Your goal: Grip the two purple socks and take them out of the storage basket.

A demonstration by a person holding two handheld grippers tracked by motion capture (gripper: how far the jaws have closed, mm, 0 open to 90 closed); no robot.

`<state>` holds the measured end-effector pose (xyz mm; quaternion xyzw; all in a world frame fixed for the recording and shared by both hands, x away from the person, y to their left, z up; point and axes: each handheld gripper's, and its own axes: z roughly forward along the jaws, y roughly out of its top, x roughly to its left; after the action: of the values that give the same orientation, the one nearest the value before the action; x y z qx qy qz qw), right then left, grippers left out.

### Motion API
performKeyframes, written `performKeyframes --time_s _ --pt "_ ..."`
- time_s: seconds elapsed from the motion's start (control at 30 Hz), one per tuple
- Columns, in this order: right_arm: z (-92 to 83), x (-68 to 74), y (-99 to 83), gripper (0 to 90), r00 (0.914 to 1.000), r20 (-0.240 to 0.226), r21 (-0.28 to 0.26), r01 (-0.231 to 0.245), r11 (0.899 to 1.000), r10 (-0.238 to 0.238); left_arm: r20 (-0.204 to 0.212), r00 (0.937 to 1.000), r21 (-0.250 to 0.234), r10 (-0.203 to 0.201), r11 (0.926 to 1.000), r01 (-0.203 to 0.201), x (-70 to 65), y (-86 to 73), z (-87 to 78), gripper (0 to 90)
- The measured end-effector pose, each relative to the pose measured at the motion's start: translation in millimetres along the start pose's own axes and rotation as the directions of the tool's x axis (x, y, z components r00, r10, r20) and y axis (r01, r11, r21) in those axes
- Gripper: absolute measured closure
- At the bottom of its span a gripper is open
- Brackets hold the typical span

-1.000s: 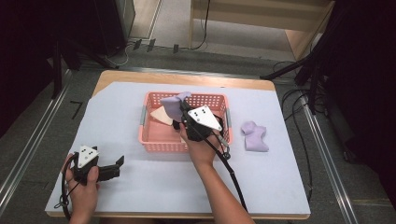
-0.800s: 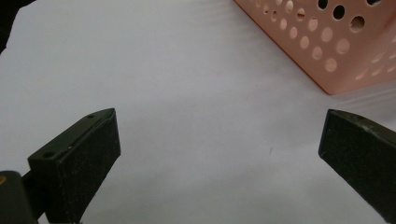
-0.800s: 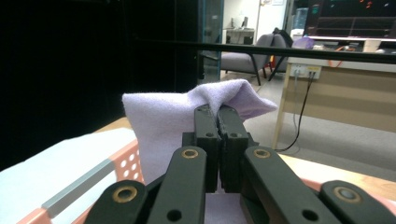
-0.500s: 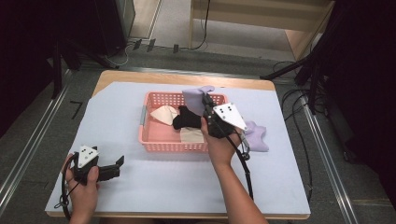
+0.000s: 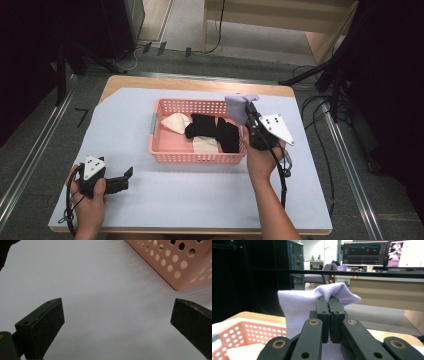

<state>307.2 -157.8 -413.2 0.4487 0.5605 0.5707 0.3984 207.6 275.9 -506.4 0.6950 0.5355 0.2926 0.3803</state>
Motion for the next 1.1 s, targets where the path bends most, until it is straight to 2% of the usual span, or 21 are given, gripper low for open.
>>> performKeyframes --time_s 0.4,0.5,0.6,0.77,0.83,0.93,1.03,1.1 --pt "-13.5 -39.6 -11.1 88.9 0.9961 0.080 0.024 -0.039 0.999 0.037 -0.001 1.0000 0.001 0.002 1.0000 -0.002 -0.3 -0.1 -0.3 0.0" --pt "-16.7 -48.7 -16.9 88.9 0.9934 0.106 0.041 -0.049 0.998 0.044 -0.002 1.0000 0.001 0.002 1.0000 -0.002 -0.4 -0.1 -0.4 0.0" --pt "-18.9 -57.1 -24.8 88.9 0.9911 0.130 0.060 -0.038 0.997 0.030 -0.004 1.0000 0.002 0.005 1.0000 -0.005 -0.5 -0.1 -0.6 0.0" --pt "-21.0 -69.1 -38.0 88.0 0.9857 0.163 0.104 -0.060 0.993 0.042 -0.003 1.0000 0.001 0.005 1.0000 -0.005 -0.6 -0.1 -0.7 0.0" --pt "-22.0 -74.0 -41.3 81.3 0.9816 0.183 0.122 -0.079 0.989 0.055 -0.004 1.0000 0.000 0.005 1.0000 -0.005 -0.7 -0.2 -0.6 0.0" --pt "-25.8 -78.2 -43.8 69.6 0.9804 0.172 0.112 -0.117 0.987 0.097 -0.004 1.0000 0.002 0.005 1.0000 -0.005 -0.7 -0.1 -0.7 0.0" --pt "-30.1 -80.5 -44.0 64.3 0.9808 0.166 0.101 -0.120 0.988 0.103 -0.004 1.0000 0.000 0.006 1.0000 -0.006 -0.8 -0.1 -0.6 0.0" --pt "-33.6 -82.7 -44.5 62.0 0.9840 0.158 0.090 -0.099 0.991 0.084 -0.004 1.0000 0.000 0.006 1.0000 -0.006 -0.8 -0.1 -0.7 0.0"
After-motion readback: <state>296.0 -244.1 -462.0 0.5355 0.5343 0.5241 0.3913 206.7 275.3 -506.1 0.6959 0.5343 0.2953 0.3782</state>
